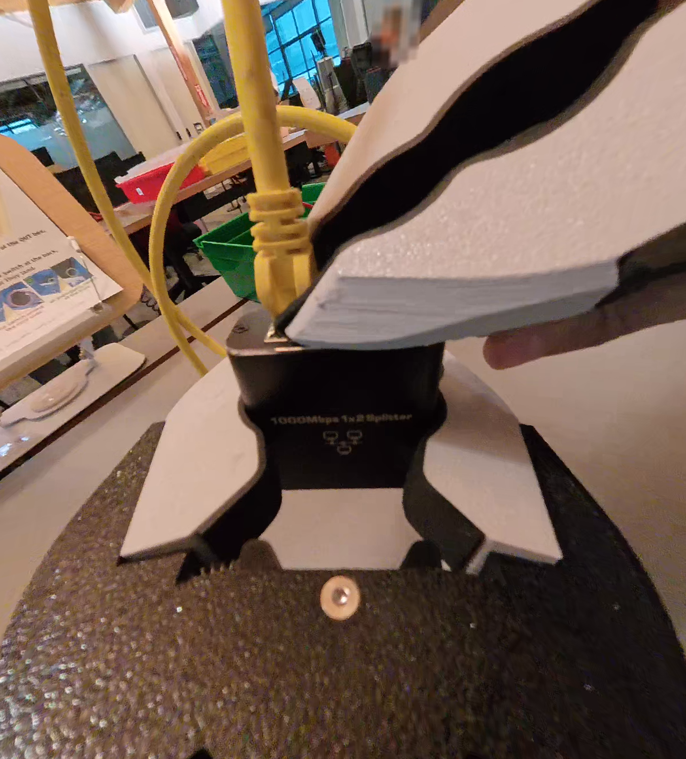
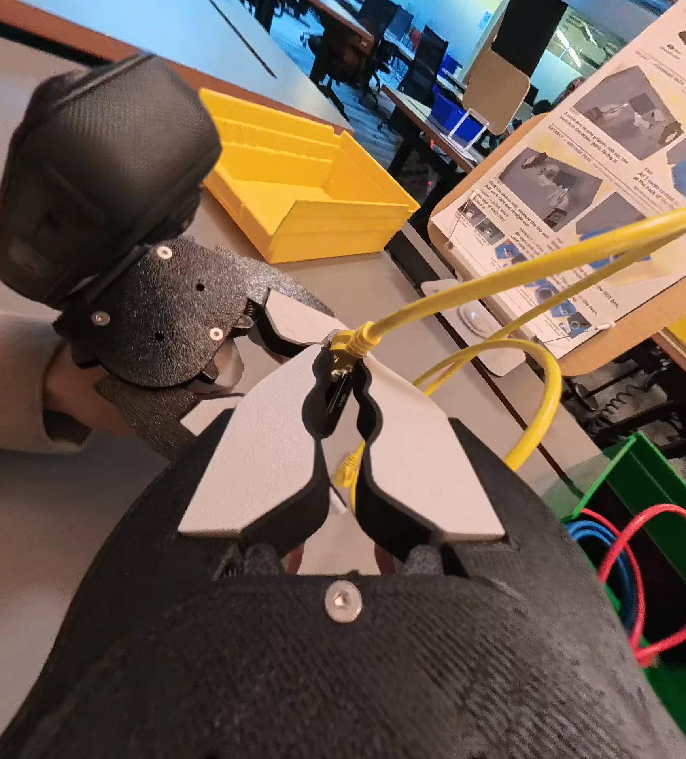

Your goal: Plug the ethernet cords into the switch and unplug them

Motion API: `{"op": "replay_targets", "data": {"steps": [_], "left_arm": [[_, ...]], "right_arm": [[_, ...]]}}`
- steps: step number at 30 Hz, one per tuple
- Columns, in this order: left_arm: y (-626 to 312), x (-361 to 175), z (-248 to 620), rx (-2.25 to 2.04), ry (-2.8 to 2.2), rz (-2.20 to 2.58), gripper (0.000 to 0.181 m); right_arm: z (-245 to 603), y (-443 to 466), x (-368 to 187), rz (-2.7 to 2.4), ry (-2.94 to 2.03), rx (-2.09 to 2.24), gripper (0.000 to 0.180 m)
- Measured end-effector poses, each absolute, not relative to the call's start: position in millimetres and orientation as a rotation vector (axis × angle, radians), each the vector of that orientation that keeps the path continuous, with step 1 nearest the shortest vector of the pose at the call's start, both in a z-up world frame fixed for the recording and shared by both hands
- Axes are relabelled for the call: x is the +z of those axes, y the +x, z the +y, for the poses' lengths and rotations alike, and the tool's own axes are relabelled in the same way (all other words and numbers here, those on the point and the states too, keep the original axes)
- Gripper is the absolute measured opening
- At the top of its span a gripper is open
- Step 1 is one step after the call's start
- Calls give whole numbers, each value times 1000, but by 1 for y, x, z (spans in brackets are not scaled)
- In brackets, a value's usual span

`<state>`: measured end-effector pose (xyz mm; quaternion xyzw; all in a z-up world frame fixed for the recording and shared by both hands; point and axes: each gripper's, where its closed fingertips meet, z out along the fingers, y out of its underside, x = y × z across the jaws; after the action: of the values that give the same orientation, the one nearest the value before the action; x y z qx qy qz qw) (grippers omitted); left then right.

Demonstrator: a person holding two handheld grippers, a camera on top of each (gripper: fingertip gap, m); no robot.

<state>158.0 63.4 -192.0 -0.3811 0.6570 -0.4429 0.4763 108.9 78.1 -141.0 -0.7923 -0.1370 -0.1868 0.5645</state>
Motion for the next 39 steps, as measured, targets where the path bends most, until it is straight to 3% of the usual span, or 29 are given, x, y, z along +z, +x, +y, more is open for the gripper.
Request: {"op": "replay_targets", "data": {"steps": [11,27,39], "left_arm": [[146,-167,48,-1299,-881,1551,76],[136,-137,49,-1181,-775,1490,76],[134,-139,43,-1129,-769,1535,75]], "right_arm": [[77,94,-120,-287,-1888,-444,13],[71,79,-94,-142,-1737,-312,14],[68,82,-92,-154,-1694,-468,19]]}}
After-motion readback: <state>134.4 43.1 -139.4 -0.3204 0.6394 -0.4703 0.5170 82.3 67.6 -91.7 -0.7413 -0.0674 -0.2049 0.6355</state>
